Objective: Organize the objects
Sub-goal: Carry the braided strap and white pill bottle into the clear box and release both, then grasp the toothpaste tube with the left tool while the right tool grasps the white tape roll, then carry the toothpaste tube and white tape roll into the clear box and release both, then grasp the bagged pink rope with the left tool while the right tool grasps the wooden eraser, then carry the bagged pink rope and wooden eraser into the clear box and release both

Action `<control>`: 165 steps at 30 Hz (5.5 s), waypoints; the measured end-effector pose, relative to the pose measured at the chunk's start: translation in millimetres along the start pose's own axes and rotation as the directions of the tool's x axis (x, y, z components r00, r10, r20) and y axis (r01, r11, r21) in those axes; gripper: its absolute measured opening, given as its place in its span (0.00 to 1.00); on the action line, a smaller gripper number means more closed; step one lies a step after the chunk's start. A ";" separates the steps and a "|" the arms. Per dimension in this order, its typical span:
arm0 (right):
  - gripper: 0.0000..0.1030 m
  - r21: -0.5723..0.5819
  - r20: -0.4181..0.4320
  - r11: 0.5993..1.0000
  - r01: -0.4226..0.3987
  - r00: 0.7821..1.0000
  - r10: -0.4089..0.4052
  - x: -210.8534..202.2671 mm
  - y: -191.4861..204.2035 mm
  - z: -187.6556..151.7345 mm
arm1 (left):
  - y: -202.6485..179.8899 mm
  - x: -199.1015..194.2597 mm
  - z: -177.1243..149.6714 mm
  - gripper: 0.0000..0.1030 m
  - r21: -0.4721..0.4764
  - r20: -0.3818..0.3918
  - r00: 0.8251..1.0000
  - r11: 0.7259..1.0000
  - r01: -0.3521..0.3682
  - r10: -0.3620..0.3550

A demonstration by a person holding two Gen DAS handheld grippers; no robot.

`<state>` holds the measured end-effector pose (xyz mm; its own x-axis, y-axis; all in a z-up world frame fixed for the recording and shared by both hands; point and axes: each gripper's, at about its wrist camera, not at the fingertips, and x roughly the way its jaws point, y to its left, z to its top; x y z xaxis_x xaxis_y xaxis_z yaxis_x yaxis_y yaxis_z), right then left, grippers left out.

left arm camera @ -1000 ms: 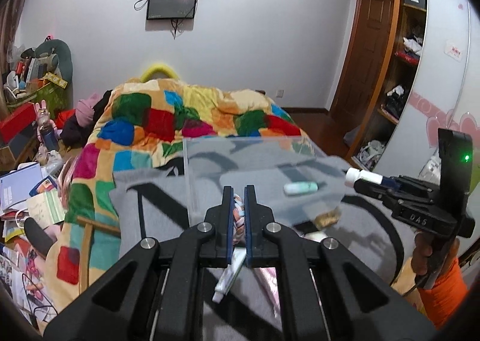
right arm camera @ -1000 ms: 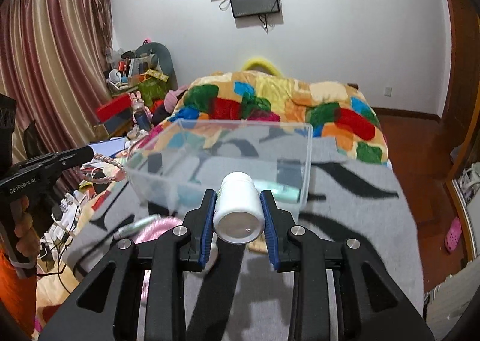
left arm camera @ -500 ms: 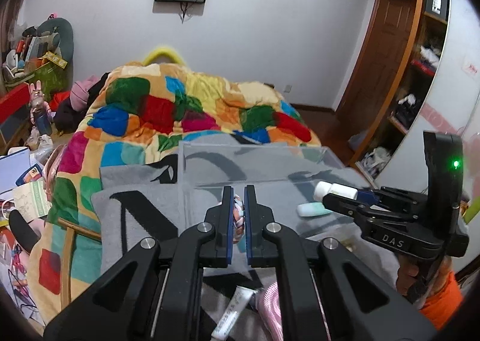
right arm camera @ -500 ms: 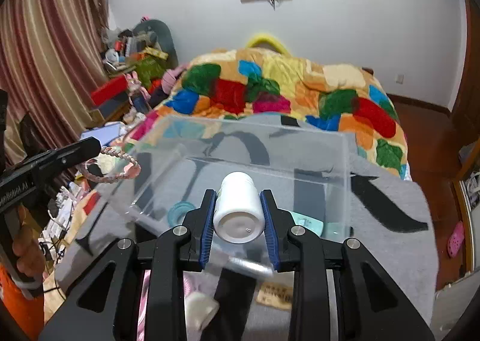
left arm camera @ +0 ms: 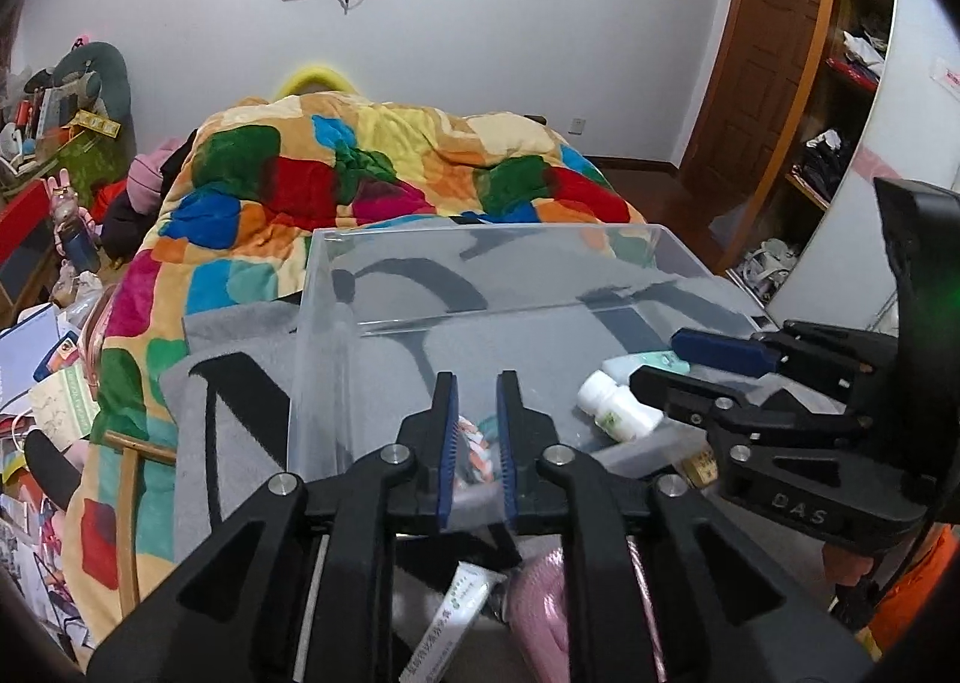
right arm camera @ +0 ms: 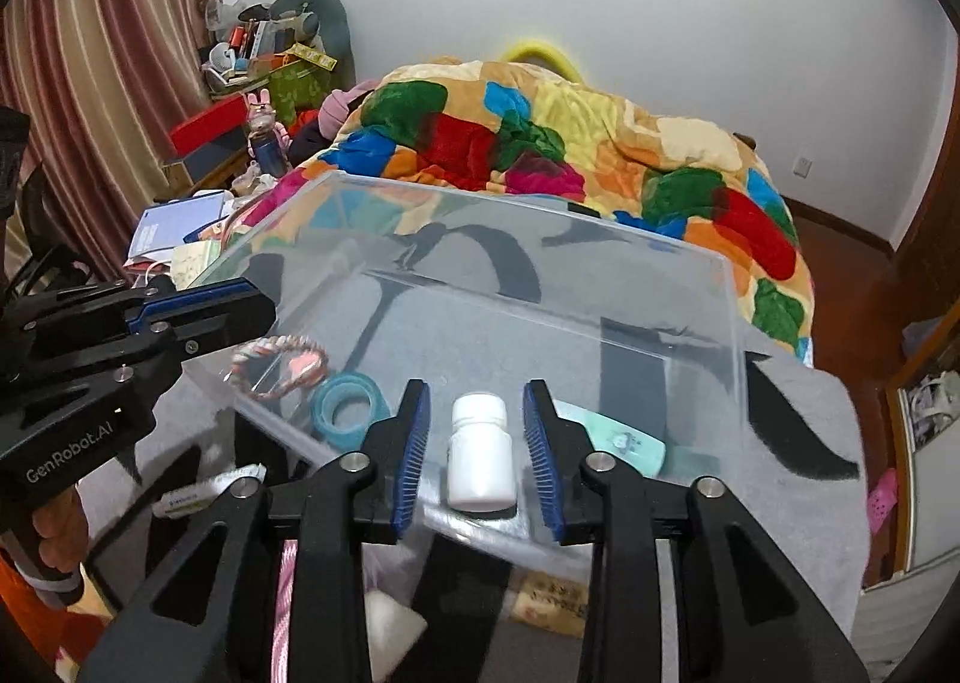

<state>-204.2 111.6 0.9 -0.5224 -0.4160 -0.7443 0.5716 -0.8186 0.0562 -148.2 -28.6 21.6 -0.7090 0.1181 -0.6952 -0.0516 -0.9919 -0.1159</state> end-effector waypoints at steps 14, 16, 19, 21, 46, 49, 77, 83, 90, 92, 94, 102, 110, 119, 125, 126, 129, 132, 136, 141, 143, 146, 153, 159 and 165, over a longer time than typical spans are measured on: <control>0.49 -0.028 0.114 0.999 -0.026 0.993 0.029 -66.3 9.5 -31.2 | 5.1 -45.7 -26.9 0.56 0.001 -0.001 1.000 1.000 0.010 -0.010; 0.49 -0.021 0.113 0.999 -0.032 0.993 0.034 -69.8 10.0 -38.0 | 7.7 -44.4 -35.2 0.56 0.002 -0.021 1.000 1.000 0.007 -0.007; 0.49 -0.004 0.100 0.999 -0.045 0.994 0.045 -69.1 9.9 -48.4 | 10.8 -39.5 -50.1 0.56 0.009 -0.061 0.998 1.000 -0.004 0.005; 0.49 0.007 0.088 0.999 -0.053 0.995 0.052 -66.6 10.6 -54.5 | 14.4 -34.9 -59.2 0.56 0.010 -0.084 0.996 1.000 -0.010 0.011; 0.24 0.103 0.034 0.986 -0.134 0.991 0.131 -44.1 9.7 -97.5 | 14.2 -12.0 -99.4 0.14 0.014 -0.124 0.992 1.000 -0.025 0.027; 0.24 0.121 0.058 0.983 -0.137 0.990 0.130 -53.8 2.7 -98.4 | 12.1 -24.6 -100.9 0.14 0.016 -0.103 0.994 0.999 -0.030 0.032; 0.24 0.132 0.209 0.989 -0.063 0.977 0.034 -68.0 -22.4 -9.9 | 7.6 -49.6 -2.2 0.14 -0.052 0.113 0.993 0.998 0.039 -0.033; 0.24 0.135 0.146 0.989 -0.057 0.989 0.037 -33.5 -24.4 0.2 | 10.8 -16.7 16.6 0.14 -0.059 0.051 0.999 0.998 0.005 -0.002; 0.24 0.128 0.065 0.990 -0.051 0.997 0.043 -3.6 -25.1 -3.6 | 8.6 23.6 22.2 0.14 -0.030 -0.032 0.997 0.997 -0.066 0.065; 0.25 0.124 0.055 0.991 -0.048 0.998 0.042 -1.8 -26.0 -5.3 | 8.2 32.6 21.2 0.14 -0.023 -0.056 0.995 0.997 -0.079 0.078; 0.26 0.120 0.045 0.992 -0.047 0.998 0.042 -0.8 -26.9 -5.9 | 9.5 38.0 20.0 0.14 -0.023 -0.074 0.993 0.996 -0.091 0.089; 0.27 0.096 0.048 0.994 -0.055 0.998 0.051 -17.4 -26.5 -14.0 | -2.2 12.6 16.2 0.24 -0.006 -0.042 0.998 0.999 -0.051 0.051; 0.43 0.085 0.097 0.996 -0.040 0.995 0.032 -54.7 -30.8 -37.0 | -35.4 -25.4 -10.4 0.85 0.087 0.015 0.998 0.994 -0.069 0.068; 0.60 0.114 0.056 0.992 0.048 0.997 -0.055 -58.4 -44.7 -73.8 | -48.4 -9.3 -51.0 0.96 0.070 -0.102 0.995 0.997 -0.013 0.020; 0.60 0.118 -0.005 0.991 0.063 0.998 -0.063 -32.9 -43.7 -87.7 | -54.3 11.4 -72.0 0.96 0.058 -0.192 0.981 0.998 0.000 0.011; 0.60 0.115 -0.015 0.991 0.065 0.998 -0.063 -27.7 -41.8 -88.3 | -54.4 14.6 -74.2 0.96 0.050 -0.205 0.979 0.999 0.008 0.003; 0.60 0.115 -0.039 0.992 0.053 0.998 -0.049 -18.9 -37.3 -88.5 | -54.2 21.2 -81.7 0.98 0.003 -0.231 0.972 0.999 0.046 -0.044; 0.53 0.113 -0.069 0.992 0.050 0.997 -0.043 -9.6 -34.0 -86.0 | -60.5 22.6 -87.3 0.99 0.033 -0.213 0.977 0.999 0.035 -0.028; 0.38 0.108 -0.078 0.992 0.061 0.996 -0.052 -5.5 -33.4 -85.3 | -66.5 21.4 -92.9 0.99 0.052 -0.192 0.981 0.998 0.020 -0.010; 0.37 0.116 -0.058 0.992 0.040 0.998 -0.034 -11.3 -32.0 -90.0 | -72.7 12.4 -97.1 0.64 0.102 -0.162 0.987 0.994 0.030 -0.014; 0.37 0.115 -0.050 0.993 0.029 0.998 -0.024 -14.4 -31.0 -91.9 | -72.7 7.1 -100.5 0.55 0.121 -0.151 0.988 0.991 0.053 -0.034; 0.37 0.114 -0.035 0.993 0.013 0.999 -0.009 -22.4 -29.6 -96.3 | -68.3 -0.9 -103.7 0.50 0.126 -0.136 0.990 0.990 0.059 -0.042; 0.37 0.111 0.024 0.994 -0.025 0.999 0.022 -47.9 -21.6 -99.2 | -56.5 -32.6 -104.5 0.40 0.110 -0.076 0.996 0.992 0.056 -0.047; 0.37 0.101 0.103 0.993 -0.054 0.994 0.044 -73.2 -14.6 -83.6 | -51.2 -65.2 -90.9 0.36 0.108 0.011 0.999 0.993 0.045 -0.047; 0.37 0.078 0.173 0.995 -0.055 0.984 0.041 -89.7 -6.8 -60.4 | -38.9 -78.8 -57.7 0.35 0.063 0.088 0.995 0.997 0.050 -0.055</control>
<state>-123.0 178.3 27.2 -0.6006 -0.5112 -0.6148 0.5486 -0.8229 0.1483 -49.8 3.4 40.0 -0.7641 0.1679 -0.6228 -0.1306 -0.9858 -0.1055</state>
